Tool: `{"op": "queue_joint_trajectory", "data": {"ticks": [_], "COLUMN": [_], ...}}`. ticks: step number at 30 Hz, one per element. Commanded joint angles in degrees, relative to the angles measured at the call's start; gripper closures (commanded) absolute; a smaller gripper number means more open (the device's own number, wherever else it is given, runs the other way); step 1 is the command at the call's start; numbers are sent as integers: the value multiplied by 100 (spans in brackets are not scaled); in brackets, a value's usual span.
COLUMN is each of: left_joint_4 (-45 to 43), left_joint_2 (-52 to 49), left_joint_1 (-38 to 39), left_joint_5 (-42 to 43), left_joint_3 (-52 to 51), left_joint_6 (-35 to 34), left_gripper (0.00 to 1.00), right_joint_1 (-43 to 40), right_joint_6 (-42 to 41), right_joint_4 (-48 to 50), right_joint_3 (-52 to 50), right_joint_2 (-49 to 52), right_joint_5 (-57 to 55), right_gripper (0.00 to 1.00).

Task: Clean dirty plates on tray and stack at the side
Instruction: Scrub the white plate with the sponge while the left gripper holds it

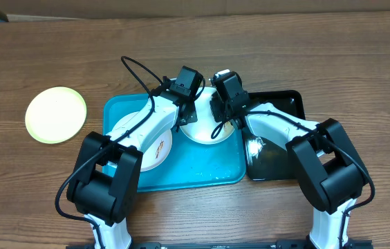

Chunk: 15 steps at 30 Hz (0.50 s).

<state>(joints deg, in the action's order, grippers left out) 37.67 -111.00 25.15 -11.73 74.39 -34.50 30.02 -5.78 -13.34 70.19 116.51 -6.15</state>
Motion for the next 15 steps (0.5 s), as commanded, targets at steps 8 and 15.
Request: {"op": "queue_joint_trajectory", "data": {"ticks": [8,15], "left_joint_4": [-52,-66], "left_joint_2": [-44,-44], "left_joint_1": [-15,-15], "left_joint_5": [-87,-87], "left_joint_3": [-44,-42], "left_joint_6": [22,22], "left_gripper": [96,96], "right_joint_1": [-9,-9], "right_joint_6": [-20,-17], "right_joint_4": [-437,-597], "right_joint_3": [44,42], "right_joint_2": [-133,-133], "right_joint_5": [297,372], "right_gripper": [67,90]}}
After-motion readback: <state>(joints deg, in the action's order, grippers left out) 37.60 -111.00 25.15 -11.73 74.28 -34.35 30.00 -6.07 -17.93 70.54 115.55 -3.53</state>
